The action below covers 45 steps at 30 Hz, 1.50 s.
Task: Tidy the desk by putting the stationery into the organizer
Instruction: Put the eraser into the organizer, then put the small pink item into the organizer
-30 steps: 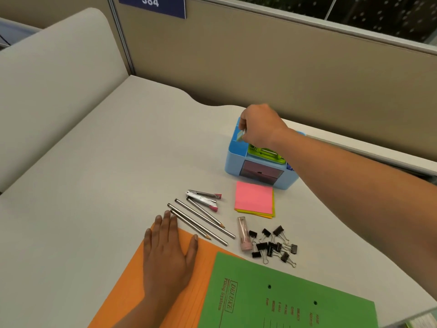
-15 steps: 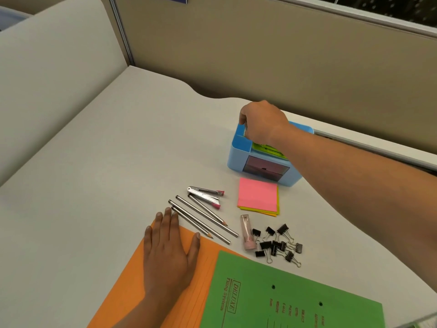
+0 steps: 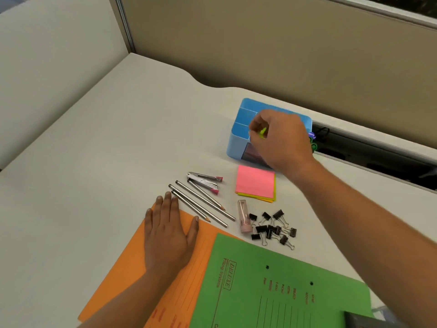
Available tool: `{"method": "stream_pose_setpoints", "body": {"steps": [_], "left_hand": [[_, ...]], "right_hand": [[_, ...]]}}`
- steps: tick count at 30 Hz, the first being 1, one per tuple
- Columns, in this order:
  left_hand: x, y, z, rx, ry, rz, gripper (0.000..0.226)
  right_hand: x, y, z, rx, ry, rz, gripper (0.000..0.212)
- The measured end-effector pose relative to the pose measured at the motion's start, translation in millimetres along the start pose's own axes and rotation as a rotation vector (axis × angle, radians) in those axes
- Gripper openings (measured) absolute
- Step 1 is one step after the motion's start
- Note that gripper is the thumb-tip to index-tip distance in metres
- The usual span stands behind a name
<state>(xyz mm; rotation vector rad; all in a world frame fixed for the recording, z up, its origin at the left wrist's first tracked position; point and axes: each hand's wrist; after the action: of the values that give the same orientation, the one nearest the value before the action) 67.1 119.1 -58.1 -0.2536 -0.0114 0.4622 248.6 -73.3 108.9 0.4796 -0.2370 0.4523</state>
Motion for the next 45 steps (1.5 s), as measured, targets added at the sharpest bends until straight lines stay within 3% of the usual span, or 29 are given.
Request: {"method": "stream_pose_setpoints", "body": {"steps": [6,10,16,24,31,37,41,45], "left_hand": [[-0.1,-1.2,-1.1,0.010,-0.009,-0.002,0.076],[-0.1,-1.7,-1.3,0.014,-0.008,0.006,0.076],[-0.7,-2.1,-0.9,0.000,-0.009,0.008,0.076],[0.9,-3.1,-3.0,0.001,-0.012,0.008,0.076],[-0.4,-0.9,-3.5,0.005,-0.016,0.009,0.076],[-1.3,-1.2,-2.9,-0.005,-0.022,0.006,0.077],[-0.7,-1.1,-2.8,-0.009,-0.018,0.005,0.078],[1.0,-2.3,-4.2,-0.011,-0.009,0.000,0.078]], "right_hand": [[-89.7,-12.7,-33.9,0.086,0.143,-0.233,0.002],[-126.8,-12.1,-48.6,0.099,0.256,-0.373,0.016],[-145.8,-0.6,-56.8,0.067,0.327,-0.419,0.049],[-149.7,7.8,-53.5,0.022,0.471,-0.435,0.049],[-151.1,7.2,-54.2,0.054,0.416,-0.422,0.030],[-136.8,8.2,-43.8,0.221,0.182,-0.419,0.020],[-101.4,9.6,-21.6,0.322,0.034,-0.320,0.016],[-49.4,5.8,6.7,0.243,-0.057,-0.169,0.012]]}}
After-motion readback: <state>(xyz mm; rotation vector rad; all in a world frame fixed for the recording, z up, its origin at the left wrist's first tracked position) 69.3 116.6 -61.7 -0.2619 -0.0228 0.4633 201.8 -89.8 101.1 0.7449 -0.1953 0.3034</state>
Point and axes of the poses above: each hand's wrist, its own x-axis towards the middle knuckle, its own z-axis out of the back of the hand, y = z × x, and after that the axes turned 11 degrees about z, right-handed
